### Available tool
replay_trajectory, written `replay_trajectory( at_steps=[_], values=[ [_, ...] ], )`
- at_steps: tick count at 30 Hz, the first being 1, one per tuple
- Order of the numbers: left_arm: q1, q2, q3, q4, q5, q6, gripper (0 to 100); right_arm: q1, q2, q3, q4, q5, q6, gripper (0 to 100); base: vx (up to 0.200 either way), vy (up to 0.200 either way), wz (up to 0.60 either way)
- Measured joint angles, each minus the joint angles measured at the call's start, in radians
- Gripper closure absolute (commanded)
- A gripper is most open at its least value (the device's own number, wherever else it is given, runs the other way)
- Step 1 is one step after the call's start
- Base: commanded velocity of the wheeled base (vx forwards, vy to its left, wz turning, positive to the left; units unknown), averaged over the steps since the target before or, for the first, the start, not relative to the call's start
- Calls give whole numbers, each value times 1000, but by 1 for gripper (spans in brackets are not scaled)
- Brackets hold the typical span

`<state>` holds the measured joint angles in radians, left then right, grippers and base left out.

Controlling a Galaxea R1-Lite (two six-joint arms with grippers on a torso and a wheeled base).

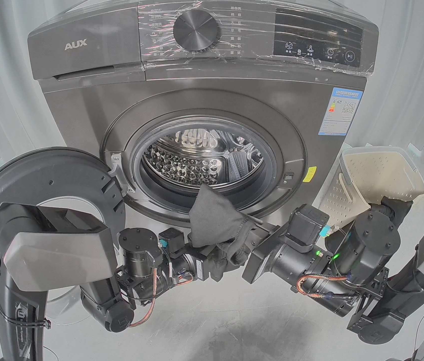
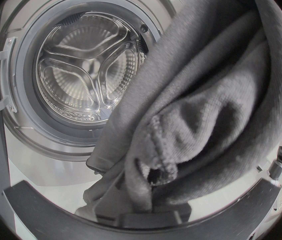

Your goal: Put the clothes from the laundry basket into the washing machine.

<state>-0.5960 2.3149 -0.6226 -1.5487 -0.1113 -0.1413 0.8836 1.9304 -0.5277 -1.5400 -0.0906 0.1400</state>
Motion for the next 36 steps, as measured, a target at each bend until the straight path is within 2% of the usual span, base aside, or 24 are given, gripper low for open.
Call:
replay_trajectory(
  at_steps=[12,19,20,29,36],
  values=[
    [23,-91,32,1,46,-15,100,-88,-26,158,-2,7,3,100,0,0,0],
    [15,-176,83,0,49,-24,100,-103,-3,214,-1,3,4,100,0,0,0],
    [14,-190,93,0,49,-27,100,-104,3,216,-1,2,4,0,0,0,0],
    [11,-274,159,0,50,-40,100,-92,34,250,8,-20,-1,0,0,0,0],
    [-5,-355,214,1,50,-43,100,-53,54,425,7,-1,-9,0,0,0,0]
  ],
)
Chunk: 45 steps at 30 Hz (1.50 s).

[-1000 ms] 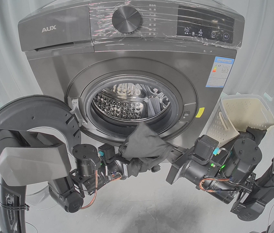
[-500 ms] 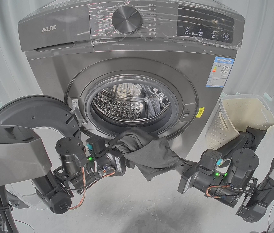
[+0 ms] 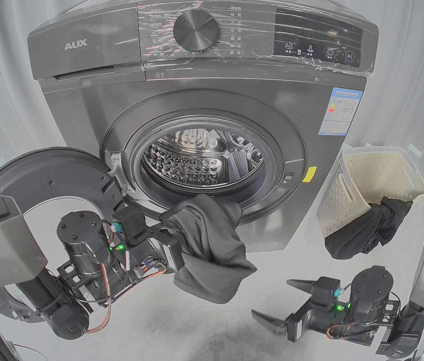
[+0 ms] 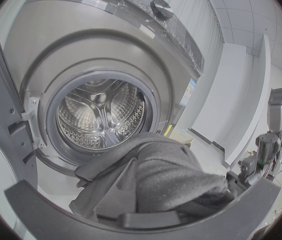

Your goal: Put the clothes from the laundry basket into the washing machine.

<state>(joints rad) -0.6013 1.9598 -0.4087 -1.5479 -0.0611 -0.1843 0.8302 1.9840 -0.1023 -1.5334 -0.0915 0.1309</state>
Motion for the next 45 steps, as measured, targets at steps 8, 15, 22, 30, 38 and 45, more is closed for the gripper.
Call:
replay_trajectory(
  at_steps=[8,15,22,30,38,45],
  values=[
    [-7,-128,95,1,-2,-1,100,58,19,75,-6,7,0,0,0,0,0],
    [8,-213,153,1,12,7,100,-26,4,12,0,-38,7,0,0,0,0],
    [63,-221,180,3,40,13,100,-131,-17,-66,4,-80,13,0,0,0,0],
    [73,-204,205,3,42,50,100,-173,-19,-83,-5,-86,12,0,0,0,0],
    [67,-184,216,1,38,54,100,-176,-19,-88,-6,-79,13,0,150,0,0],
    [41,-165,220,0,41,56,100,-172,-21,-89,-6,-77,13,0,29,0,0]
  ],
)
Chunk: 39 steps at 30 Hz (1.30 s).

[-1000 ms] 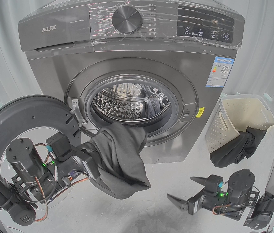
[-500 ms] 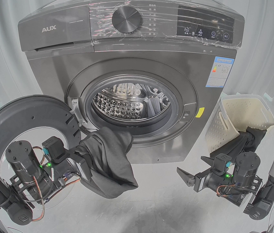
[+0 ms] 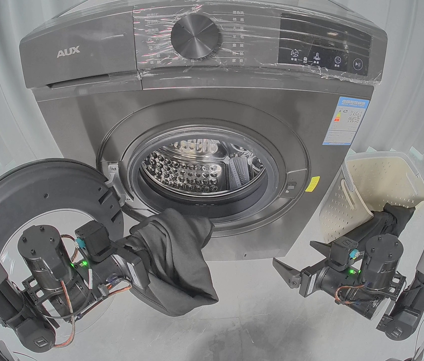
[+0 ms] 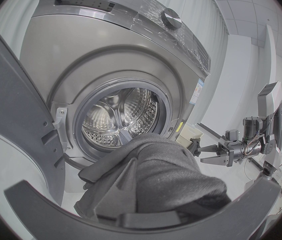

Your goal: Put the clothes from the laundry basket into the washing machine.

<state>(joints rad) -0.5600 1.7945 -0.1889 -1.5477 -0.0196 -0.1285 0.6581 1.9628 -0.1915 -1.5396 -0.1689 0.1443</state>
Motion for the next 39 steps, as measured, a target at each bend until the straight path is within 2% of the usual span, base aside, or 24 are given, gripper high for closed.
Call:
replay_trajectory(
  at_steps=[5,20,30,39],
  values=[
    [-8,10,-1,0,1,0,100,3,-1,0,0,0,1,0,200,0,0],
    [-34,42,-13,0,3,0,100,9,-8,3,0,2,0,0,0,0,0],
    [-46,50,-8,1,8,-11,100,10,-13,6,0,5,0,0,40,0,0],
    [-61,53,-18,0,11,-10,100,32,-20,2,0,5,0,0,0,0,0]
  ],
)
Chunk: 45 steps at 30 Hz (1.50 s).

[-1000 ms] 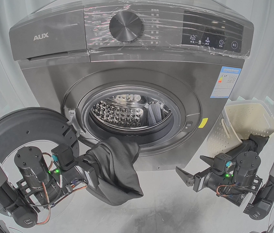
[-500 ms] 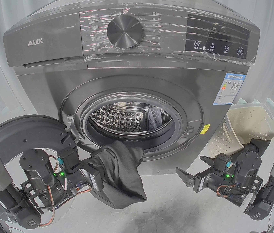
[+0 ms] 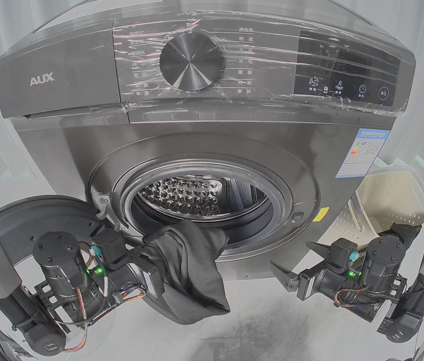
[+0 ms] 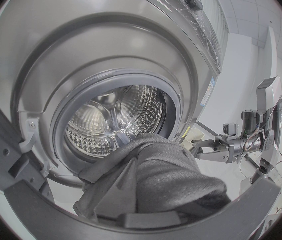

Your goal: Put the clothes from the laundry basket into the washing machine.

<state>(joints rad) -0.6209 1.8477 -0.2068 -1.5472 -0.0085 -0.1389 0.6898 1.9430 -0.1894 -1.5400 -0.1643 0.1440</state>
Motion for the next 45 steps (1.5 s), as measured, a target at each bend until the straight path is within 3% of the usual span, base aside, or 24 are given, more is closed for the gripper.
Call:
replay_trajectory(
  at_steps=[12,17,23,28,38,45],
  values=[
    [-37,94,-101,0,-44,-12,100,15,-12,-6,0,1,-2,0,0,0,0],
    [-48,168,-220,0,-28,-23,100,18,-13,-6,0,1,-2,0,0,0,0],
    [-33,271,-368,0,1,-66,100,26,-15,-7,0,1,-2,0,0,0,0],
    [-22,358,-498,0,23,-78,100,27,-15,-9,0,1,-2,0,0,0,0],
    [16,513,-707,16,43,-72,100,28,-14,-11,0,1,-2,0,0,0,0],
    [77,591,-868,81,45,-50,100,29,-12,-11,0,2,0,0,0,0,0]
  ],
)
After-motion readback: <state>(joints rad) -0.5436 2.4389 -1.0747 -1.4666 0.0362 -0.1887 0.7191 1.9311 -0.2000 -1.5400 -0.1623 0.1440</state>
